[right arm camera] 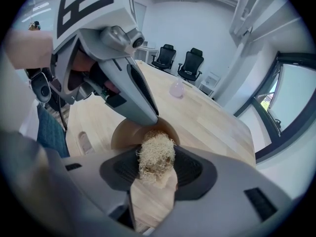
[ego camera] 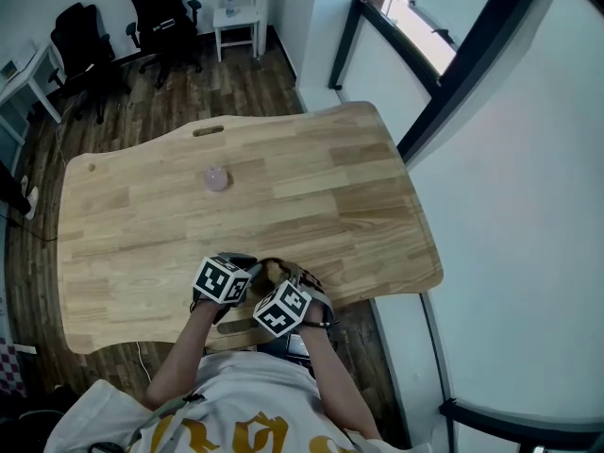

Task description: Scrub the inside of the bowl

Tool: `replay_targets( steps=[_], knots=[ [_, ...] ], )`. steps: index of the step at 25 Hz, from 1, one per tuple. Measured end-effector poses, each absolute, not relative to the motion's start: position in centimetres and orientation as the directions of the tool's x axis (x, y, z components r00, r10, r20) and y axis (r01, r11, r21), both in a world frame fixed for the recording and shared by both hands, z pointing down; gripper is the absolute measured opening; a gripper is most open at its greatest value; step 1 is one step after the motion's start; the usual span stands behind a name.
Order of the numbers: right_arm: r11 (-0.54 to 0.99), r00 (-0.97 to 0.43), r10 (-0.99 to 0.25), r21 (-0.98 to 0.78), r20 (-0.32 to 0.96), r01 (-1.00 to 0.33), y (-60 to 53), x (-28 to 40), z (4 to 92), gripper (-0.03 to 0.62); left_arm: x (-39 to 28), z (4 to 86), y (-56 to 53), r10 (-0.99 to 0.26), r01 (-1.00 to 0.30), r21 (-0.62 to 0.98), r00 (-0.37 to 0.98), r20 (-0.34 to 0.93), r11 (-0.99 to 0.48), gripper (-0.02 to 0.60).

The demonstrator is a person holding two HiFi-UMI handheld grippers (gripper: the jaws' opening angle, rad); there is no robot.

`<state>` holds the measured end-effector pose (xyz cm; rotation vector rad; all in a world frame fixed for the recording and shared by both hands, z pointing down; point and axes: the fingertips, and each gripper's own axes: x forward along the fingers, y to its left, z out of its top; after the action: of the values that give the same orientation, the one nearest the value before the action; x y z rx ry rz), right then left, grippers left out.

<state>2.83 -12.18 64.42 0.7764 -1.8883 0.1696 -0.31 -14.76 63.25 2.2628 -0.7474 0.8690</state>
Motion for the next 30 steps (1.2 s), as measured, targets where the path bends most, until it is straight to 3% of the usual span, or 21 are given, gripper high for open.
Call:
replay_targets(
  steps=[17, 30],
  knots=[
    [0.811, -0.330, -0.438, 0.209, 0.836, -0.547, -11.4, 1.4, 63.7, 0.184, -0.7, 62.8, -14.7, -0.290, -0.680, 0.385, 0.659, 0.694, -0.624, 0.043],
    [0.870, -0.396, -0.331, 0.115, 0.856, -0.479, -9.4, 0.3, 64.4, 0.184, -0.7, 63.0, -15.0, -0.285, -0.682, 0.375, 0.650, 0.705, -0.628, 0.041]
  ],
)
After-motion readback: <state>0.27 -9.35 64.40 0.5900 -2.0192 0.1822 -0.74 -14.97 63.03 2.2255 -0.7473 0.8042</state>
